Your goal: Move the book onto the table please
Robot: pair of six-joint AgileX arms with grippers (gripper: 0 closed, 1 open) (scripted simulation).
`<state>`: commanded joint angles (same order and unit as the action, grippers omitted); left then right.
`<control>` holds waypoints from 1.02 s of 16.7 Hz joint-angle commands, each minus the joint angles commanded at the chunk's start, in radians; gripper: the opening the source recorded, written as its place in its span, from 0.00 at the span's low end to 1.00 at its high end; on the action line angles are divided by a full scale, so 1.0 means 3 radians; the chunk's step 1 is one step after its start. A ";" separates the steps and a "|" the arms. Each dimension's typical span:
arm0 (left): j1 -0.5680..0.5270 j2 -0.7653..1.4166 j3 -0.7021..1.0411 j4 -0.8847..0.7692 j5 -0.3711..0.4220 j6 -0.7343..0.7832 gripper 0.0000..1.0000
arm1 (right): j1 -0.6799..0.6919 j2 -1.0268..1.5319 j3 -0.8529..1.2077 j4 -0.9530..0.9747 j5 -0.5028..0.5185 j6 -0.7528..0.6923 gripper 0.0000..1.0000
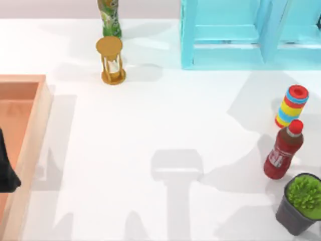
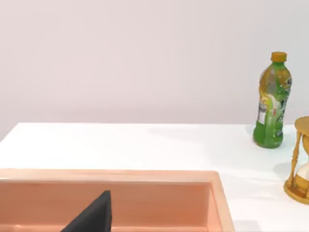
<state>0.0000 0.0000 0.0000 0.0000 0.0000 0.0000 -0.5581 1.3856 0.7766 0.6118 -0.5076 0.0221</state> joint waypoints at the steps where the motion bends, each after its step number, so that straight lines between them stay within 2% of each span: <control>1: 0.0000 0.0000 0.0000 0.0000 0.0000 0.0000 1.00 | 0.0034 0.0017 -0.0016 -0.0003 0.0035 -0.0034 0.00; 4: 0.0000 0.0000 0.0000 0.0000 0.0000 0.0000 1.00 | 0.0345 0.0099 -0.0091 0.0012 0.0353 -0.0327 0.00; 7: 0.0000 0.0000 0.0000 0.0000 0.0000 0.0000 1.00 | 0.0973 0.0189 -0.0102 0.0090 0.0965 -0.0820 0.00; 12: 0.0000 0.0000 0.0000 0.0000 0.0000 0.0000 1.00 | 0.2604 0.0409 0.0004 0.0222 0.2251 -0.1794 0.00; 17: 0.0000 0.0000 0.0000 0.0000 0.0000 0.0000 1.00 | 0.4337 0.0948 -0.0050 0.0085 0.3464 -0.2720 0.00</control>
<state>0.0000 0.0000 0.0000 0.0000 0.0000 0.0000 0.7430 1.6699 0.7616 0.6372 0.5317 -0.7939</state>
